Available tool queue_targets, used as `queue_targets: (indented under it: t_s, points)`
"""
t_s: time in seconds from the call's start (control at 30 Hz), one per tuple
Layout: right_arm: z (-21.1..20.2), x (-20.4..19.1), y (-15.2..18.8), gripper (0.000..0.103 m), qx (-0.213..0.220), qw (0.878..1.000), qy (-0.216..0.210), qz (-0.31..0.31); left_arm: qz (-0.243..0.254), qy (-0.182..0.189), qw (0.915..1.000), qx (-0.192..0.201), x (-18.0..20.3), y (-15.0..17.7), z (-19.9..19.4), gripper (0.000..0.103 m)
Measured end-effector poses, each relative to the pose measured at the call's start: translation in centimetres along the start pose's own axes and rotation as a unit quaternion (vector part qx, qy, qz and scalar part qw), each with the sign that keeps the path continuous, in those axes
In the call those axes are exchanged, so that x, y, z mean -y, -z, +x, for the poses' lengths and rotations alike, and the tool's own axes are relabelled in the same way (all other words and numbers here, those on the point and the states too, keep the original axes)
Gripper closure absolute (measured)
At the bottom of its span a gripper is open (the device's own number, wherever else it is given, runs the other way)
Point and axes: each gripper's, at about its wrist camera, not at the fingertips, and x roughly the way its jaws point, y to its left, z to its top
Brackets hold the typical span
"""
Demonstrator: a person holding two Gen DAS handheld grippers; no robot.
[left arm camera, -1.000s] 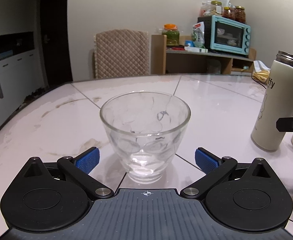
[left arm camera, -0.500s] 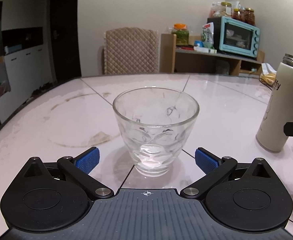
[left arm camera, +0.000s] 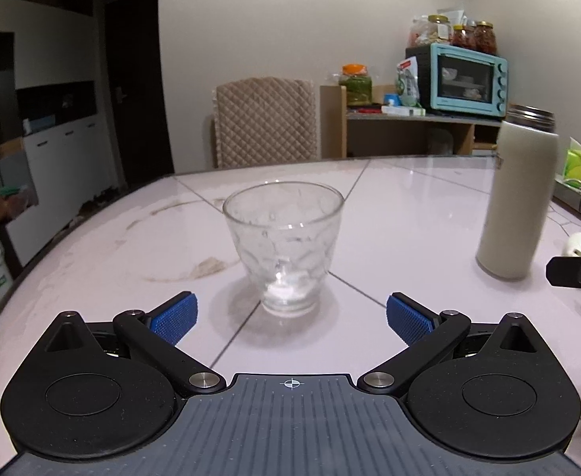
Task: Unscrew bottle cap and pour
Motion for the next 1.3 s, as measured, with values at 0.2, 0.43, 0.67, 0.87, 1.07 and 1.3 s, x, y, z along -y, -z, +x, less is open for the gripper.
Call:
queue_targets:
  t_s: [0.2,0.43,0.67,0.87,1.07,1.3]
  points:
    - [-2.4,-0.4,0.9,0.0,0.006,1.0,-0.004,-0.004,-0.01,-0.01,0.9999,0.0,0.8,0.8,-2.5,0.0]
    - [-4.8,-0.6,1.8,0.0,0.013,1.0,-0.003,-0.01,-0.018,-0.014,0.9997,0.009,1.9,1.6,-5.5,0.0]
    - [-7.2,-1.4,3.0,0.0,0.019,1.0,-0.001,-0.019,-0.027,-0.024,0.9993,0.009,2.4,2.6,-8.1,0.0]
    - [-9.0,-2.1,3.6,0.0,0.024,0.999,-0.005,-0.024,-0.035,-0.023,0.9991,0.007,2.6,3.4,-10.0,0.0]
    - [-11.0,-2.8,4.4,0.0,0.027,0.999,-0.011,-0.024,-0.032,-0.019,0.9992,0.013,3.2,3.9,-12.4,0.0]
    - [-12.7,-2.9,5.2,0.0,0.027,0.999,-0.011,-0.02,-0.033,-0.025,0.999,0.016,3.6,4.3,-14.5,0.0]
